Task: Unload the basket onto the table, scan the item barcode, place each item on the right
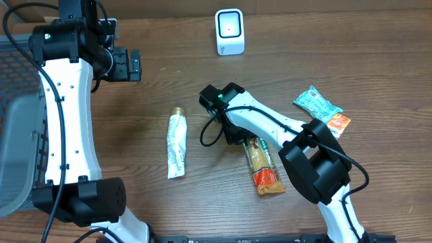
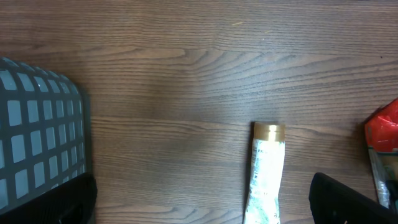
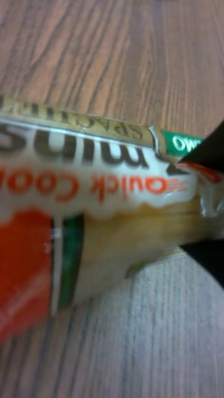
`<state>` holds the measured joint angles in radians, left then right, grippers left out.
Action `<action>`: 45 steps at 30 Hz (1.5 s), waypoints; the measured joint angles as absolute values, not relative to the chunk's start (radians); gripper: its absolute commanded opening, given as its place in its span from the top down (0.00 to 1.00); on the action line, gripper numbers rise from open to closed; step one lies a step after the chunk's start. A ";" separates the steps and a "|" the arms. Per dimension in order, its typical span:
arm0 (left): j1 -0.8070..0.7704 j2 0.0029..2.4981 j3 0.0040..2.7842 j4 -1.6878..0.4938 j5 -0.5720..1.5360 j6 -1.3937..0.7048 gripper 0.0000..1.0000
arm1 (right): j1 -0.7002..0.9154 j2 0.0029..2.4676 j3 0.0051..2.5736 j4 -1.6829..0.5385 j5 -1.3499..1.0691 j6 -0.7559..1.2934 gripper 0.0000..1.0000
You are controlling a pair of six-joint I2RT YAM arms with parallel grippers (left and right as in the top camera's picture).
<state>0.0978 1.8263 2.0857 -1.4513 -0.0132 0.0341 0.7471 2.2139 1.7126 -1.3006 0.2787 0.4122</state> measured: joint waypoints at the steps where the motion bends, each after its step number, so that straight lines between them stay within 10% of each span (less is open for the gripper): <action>1: 0.098 1.826 2.086 -1.451 -0.013 0.034 0.00 | 0.747 2.208 1.713 -1.301 0.278 0.420 0.92; 15: 0.098 1.826 2.086 -1.451 -0.013 0.034 0.00 | 0.738 2.210 1.808 -1.440 0.183 0.373 0.96; 26: 0.098 1.826 2.086 -1.451 -0.013 0.034 0.01 | 0.577 2.107 1.908 -1.423 -0.458 0.044 0.96; 38: 0.098 1.826 2.086 -1.451 -0.013 0.034 0.00 | 0.345 2.104 1.566 -1.126 -0.691 -0.090 0.96; 45: 0.098 1.826 2.086 -1.451 -0.013 0.034 0.00 | 0.298 2.104 1.474 -1.073 -0.689 -0.089 0.65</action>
